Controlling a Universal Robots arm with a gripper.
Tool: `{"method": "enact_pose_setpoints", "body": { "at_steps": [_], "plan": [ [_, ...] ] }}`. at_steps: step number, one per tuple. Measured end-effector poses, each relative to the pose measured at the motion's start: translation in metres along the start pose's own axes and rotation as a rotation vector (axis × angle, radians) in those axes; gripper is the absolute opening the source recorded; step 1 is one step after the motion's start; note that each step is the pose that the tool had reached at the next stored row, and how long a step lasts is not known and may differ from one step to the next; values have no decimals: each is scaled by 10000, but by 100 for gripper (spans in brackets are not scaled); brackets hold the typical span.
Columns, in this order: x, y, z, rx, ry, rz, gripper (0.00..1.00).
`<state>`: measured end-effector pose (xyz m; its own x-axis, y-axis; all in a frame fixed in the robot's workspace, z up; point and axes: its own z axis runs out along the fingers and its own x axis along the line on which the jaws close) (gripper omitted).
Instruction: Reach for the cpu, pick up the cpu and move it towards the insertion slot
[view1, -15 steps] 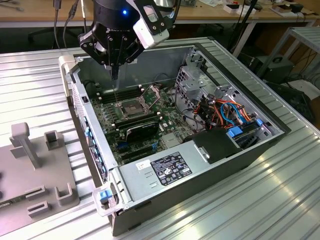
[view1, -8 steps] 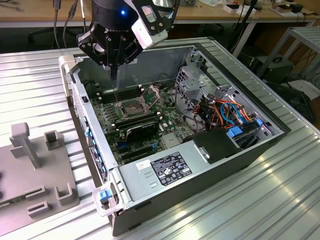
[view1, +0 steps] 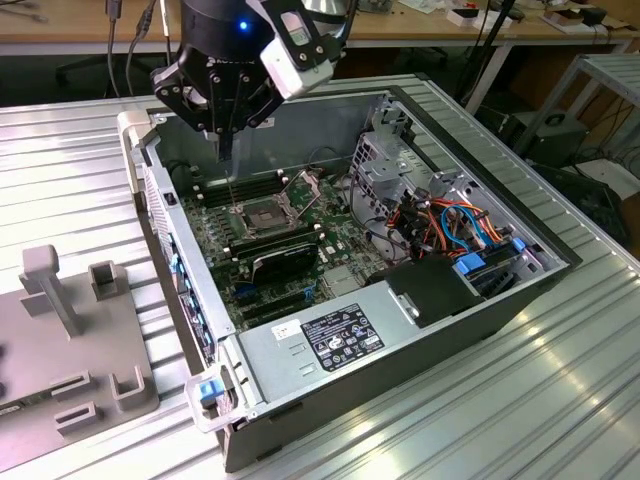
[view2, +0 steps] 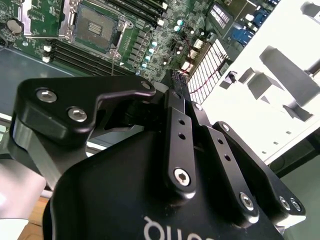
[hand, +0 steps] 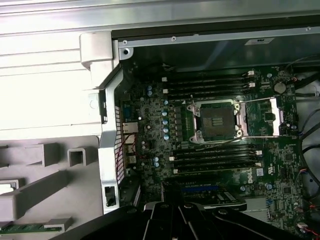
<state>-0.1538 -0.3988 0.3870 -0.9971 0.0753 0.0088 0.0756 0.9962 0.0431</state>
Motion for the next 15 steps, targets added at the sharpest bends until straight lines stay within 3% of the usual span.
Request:
{"method": "enact_pose_setpoints", "body": {
  "at_steps": [15],
  "plan": [
    [47, -5, 14, 6, 51, 2, 11]
  ]
}}
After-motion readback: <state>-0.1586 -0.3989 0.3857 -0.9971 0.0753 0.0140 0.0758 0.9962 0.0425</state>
